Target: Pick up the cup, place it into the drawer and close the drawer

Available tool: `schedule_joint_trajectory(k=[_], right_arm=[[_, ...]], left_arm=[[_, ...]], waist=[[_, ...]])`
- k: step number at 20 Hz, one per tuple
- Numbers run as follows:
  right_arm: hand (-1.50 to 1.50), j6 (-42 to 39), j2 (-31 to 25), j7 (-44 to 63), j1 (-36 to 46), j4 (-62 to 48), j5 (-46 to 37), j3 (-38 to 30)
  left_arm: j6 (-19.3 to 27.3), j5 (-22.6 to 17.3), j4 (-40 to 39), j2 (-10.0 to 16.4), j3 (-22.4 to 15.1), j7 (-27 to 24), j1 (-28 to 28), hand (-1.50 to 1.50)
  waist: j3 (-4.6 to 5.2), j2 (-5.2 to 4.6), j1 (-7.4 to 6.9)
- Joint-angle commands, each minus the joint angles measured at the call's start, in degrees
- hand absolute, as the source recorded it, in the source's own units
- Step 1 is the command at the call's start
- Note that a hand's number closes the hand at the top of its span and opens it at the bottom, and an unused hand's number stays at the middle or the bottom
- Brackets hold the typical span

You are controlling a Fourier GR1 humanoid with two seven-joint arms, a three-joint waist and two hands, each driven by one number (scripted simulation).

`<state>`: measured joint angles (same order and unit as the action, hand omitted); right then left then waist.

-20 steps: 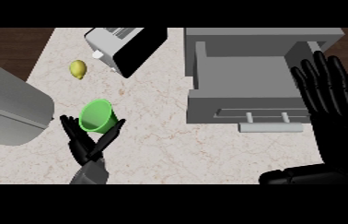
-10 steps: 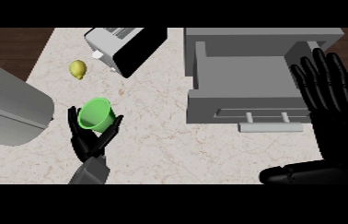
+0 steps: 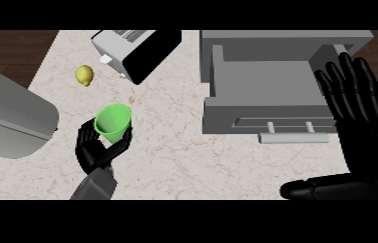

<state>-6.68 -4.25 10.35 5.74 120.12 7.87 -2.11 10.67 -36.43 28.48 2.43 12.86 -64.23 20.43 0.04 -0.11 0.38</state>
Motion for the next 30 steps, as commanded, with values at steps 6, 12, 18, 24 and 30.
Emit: schedule_joint_trajectory(k=[6,12,18,24,30], right_arm=[[-1.50,-1.5,-1.4,-0.7,-1.3,0.5,2.3,-2.4],[-1.50,0.0,0.0,0.8,-1.2,1.0,0.3,-0.1],[-1.50,-1.1,-2.0,1.2,-0.7,0.5,2.3,-3.1],[-1.50,-2.3,-1.9,-1.1,-1.6,-2.4,3.0,-3.9],[-1.50,-3.1,-2.6,-2.1,-0.1,-4.6,3.5,-4.9]], left_arm=[[-14.8,9.2,0.7,5.5,-9.9,1.7,-2.4,1.50],[-21.2,10.1,8.1,7.5,-12.4,3.7,-1.9,1.50],[-22.2,11.3,22.7,10.9,-16.2,11.0,-5.3,1.50],[-17.6,10.4,40.6,8.4,-20.3,24.8,-5.6,1.50],[-8.9,10.7,48.0,5.8,-19.8,36.8,1.9,1.50]], waist=[[-0.04,0.12,0.24],[-0.06,0.26,-0.61],[-0.14,0.44,-1.11],[-0.14,0.41,-1.12],[-0.08,0.17,-0.40]])
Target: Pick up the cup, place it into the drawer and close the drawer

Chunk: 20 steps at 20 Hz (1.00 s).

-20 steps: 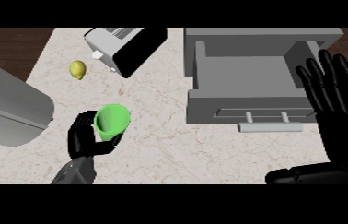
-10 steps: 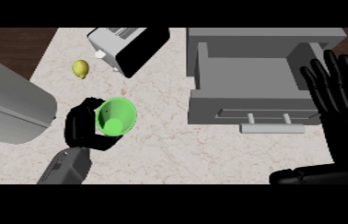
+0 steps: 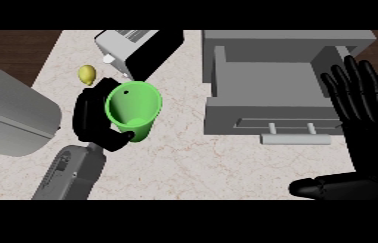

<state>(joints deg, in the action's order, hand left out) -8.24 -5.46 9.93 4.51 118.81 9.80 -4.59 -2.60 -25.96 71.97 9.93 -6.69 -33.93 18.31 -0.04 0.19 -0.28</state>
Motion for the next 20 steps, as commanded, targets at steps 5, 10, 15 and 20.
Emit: schedule_joint_trajectory(k=[5,10,15,20], right_arm=[[-1.50,-0.9,-0.9,-2.6,1.3,-3.5,-0.7,-1.3],[-1.50,-0.2,0.5,-1.8,-1.6,1.6,-0.9,0.2],[-1.50,-0.7,0.5,-2.5,-2.8,0.7,-2.7,1.2],[-1.50,-0.3,-0.9,2.4,0.4,2.1,1.5,-1.2]], left_arm=[[10.3,2.3,13.3,-2.3,-0.9,15.4,7.1,1.50],[12.5,5.2,6.0,-4.1,0.7,18.7,19.0,1.50],[16.5,8.4,6.2,-5.5,0.4,24.7,24.5,1.50],[17.2,10.7,-0.5,-7.6,1.2,26.1,31.9,1.50]], waist=[[0.00,-0.06,0.15],[0.03,-0.17,0.79],[0.02,-0.16,0.64],[0.03,-0.20,0.81]])
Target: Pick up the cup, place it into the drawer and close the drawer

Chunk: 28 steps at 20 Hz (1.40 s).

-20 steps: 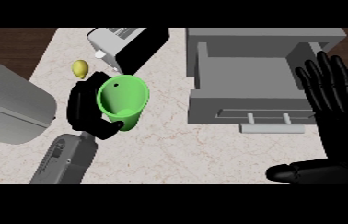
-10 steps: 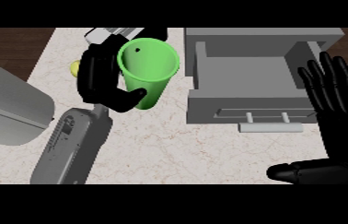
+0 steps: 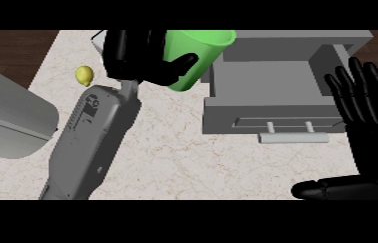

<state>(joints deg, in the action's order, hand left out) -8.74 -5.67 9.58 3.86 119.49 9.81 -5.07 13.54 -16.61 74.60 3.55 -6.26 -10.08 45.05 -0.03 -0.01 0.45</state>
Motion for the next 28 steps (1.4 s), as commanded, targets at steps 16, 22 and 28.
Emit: schedule_joint_trajectory(k=[16,22,28], right_arm=[[-1.50,-2.1,-0.5,-2.4,-1.3,-1.9,1.4,-1.1],[-1.50,-0.8,-0.3,-1.2,1.4,-0.8,0.5,-0.5],[-1.50,-0.7,1.0,-3.0,3.6,-4.3,-1.2,1.7]], left_arm=[[5.2,-2.6,-35.3,-3.5,-0.7,-7.4,22.6,1.50],[8.2,-10.6,-42.8,-3.5,-8.0,-9.7,26.4,1.50],[12.2,-15.4,-46.5,-3.5,-17.0,-8.6,28.8,1.50]], waist=[[-0.02,-0.43,1.59],[-0.01,-0.56,2.58],[-0.06,-0.88,3.97]])
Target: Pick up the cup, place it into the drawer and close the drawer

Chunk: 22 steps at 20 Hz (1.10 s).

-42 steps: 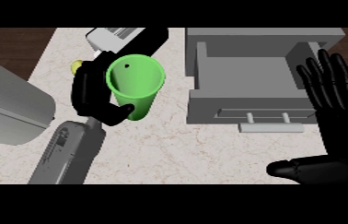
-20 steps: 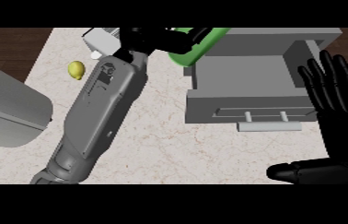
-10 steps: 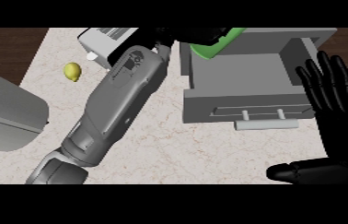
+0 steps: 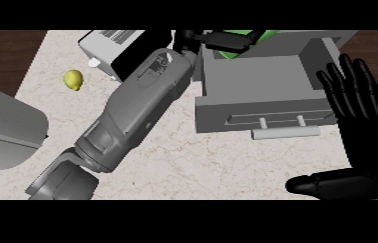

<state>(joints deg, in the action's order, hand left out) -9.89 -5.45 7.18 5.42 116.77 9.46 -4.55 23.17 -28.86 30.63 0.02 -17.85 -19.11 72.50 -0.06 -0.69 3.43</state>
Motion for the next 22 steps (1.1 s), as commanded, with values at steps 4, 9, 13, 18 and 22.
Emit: schedule_joint_trajectory(k=[4,9,13,18,22], right_arm=[[-1.50,-0.5,-0.5,0.0,3.0,-3.2,0.4,-0.1],[-1.50,0.1,1.0,-1.2,3.1,-3.4,-0.6,1.4],[-1.50,-0.2,-0.3,0.4,5.6,-3.3,1.2,-0.3],[-1.50,-1.3,1.2,-0.9,2.2,-2.1,2.1,1.5],[-1.50,0.1,0.4,2.5,6.5,-0.9,4.3,-0.3]], left_arm=[[-0.6,-3.9,-6.5,0.0,-6.4,-2.9,2.5,1.50],[2.1,-4.6,-8.7,0.0,-11.5,0.3,5.1,1.50],[4.3,-4.6,-8.1,0.0,-16.5,-0.2,2.4,-1.50],[6.4,-7.6,-6.3,0.0,-17.5,0.7,2.1,-1.50],[2.0,-10.5,-7.0,0.0,-14.9,-4.0,3.1,-1.50]], waist=[[0.00,-0.42,1.07],[-0.04,-0.54,2.01],[-0.05,-0.68,2.89],[-0.05,-0.65,3.29],[0.03,-0.86,2.52]])
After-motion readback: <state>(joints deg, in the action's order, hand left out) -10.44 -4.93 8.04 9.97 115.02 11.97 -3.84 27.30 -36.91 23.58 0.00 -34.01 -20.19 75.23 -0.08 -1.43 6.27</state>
